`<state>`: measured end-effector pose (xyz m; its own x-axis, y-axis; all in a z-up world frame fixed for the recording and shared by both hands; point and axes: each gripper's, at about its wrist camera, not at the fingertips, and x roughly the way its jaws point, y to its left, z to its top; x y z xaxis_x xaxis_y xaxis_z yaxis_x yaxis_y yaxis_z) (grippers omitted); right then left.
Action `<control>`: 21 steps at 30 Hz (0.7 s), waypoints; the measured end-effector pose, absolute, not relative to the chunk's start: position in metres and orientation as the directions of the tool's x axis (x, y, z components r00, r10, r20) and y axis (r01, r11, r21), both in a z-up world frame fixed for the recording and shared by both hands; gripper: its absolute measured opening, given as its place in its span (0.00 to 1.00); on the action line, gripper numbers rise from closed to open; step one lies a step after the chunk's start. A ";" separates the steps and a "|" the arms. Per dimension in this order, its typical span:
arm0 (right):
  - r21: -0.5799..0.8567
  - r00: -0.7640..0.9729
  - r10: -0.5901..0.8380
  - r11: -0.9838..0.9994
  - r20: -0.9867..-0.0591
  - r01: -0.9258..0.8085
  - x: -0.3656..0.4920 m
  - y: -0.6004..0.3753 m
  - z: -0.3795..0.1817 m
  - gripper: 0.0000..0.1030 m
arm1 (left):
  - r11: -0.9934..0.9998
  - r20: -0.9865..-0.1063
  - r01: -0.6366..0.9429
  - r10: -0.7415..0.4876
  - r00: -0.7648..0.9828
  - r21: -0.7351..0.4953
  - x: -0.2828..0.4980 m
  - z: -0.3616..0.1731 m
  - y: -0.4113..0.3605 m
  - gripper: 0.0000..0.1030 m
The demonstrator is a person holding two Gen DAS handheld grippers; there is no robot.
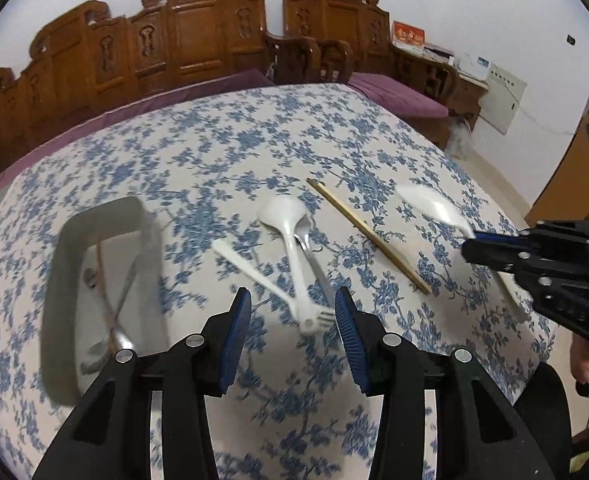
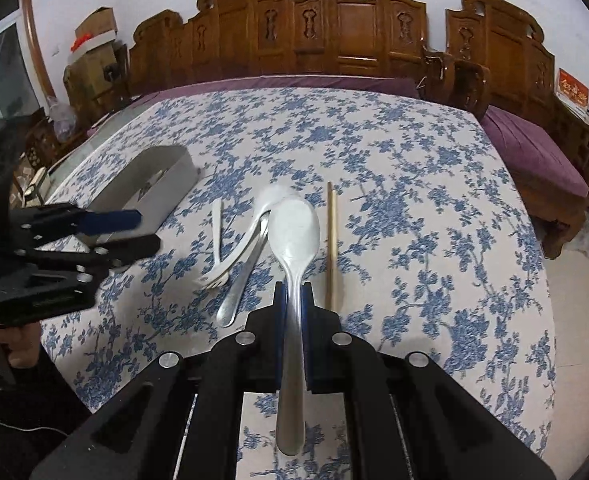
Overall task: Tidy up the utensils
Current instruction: 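Grasp the white plastic ladle with the left tool while the right tool holds its spoon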
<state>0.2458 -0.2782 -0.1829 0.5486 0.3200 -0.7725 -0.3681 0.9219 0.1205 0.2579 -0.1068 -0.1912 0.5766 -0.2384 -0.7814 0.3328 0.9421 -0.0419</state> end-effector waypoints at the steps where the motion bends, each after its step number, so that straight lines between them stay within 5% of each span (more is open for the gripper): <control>1: 0.126 0.550 0.321 0.923 -0.771 -0.362 0.247 -0.281 -0.183 0.08 | 0.941 -0.786 0.336 -0.237 0.571 -0.040 0.262 -0.194 -0.110 0.40; 21: 0.167 0.560 0.327 0.934 -0.761 -0.317 0.252 -0.298 -0.182 0.08 | 0.950 -0.890 0.308 -0.105 0.443 0.041 0.348 -0.266 -0.140 0.28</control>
